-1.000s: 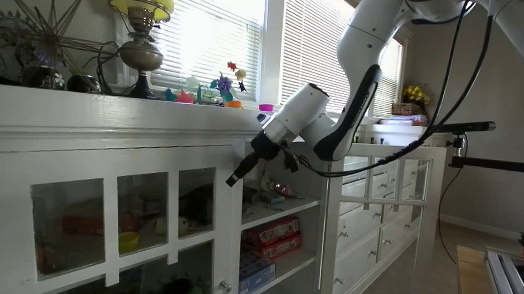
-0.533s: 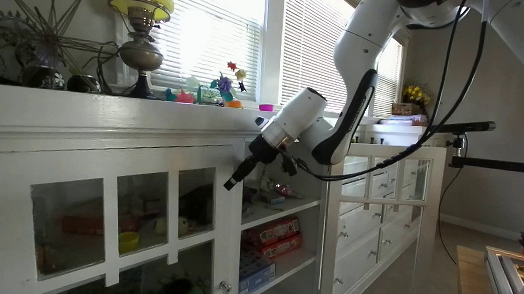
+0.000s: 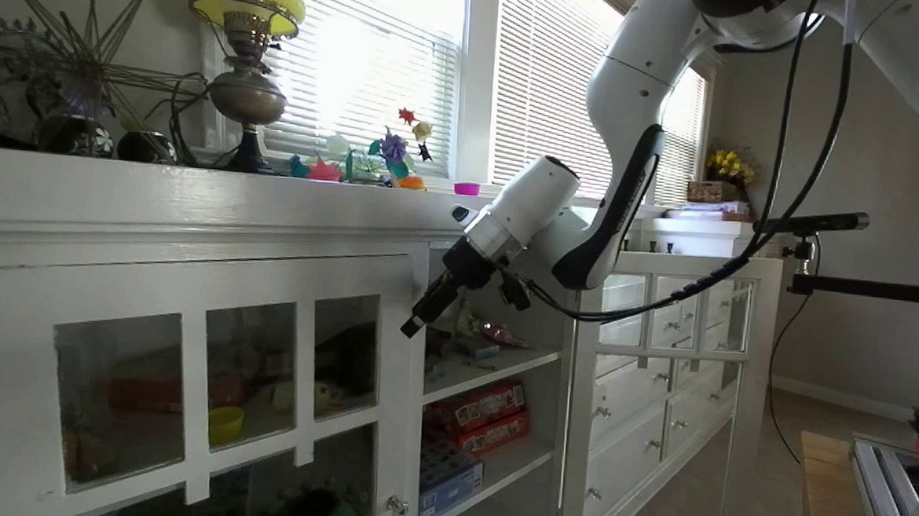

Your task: Open the left cupboard door

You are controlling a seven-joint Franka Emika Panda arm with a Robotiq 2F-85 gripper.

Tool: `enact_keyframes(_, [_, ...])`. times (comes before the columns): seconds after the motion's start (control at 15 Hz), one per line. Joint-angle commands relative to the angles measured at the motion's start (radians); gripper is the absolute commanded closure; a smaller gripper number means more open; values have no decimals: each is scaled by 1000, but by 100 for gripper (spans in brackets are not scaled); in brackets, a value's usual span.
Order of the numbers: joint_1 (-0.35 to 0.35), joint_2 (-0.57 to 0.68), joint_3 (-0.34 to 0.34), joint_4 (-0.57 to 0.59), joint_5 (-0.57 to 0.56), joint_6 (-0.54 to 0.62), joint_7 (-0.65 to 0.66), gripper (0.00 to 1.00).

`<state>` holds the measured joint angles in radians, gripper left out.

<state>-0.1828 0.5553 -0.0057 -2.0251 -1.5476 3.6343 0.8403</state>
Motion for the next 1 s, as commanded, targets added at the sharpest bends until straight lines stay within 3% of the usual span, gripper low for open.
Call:
enact_keyframes(0.0, [3, 14, -3, 16, -86, 62, -7, 0])
enact_keyframes(0.93, [17, -21, -9, -32, -210, 104, -47, 0])
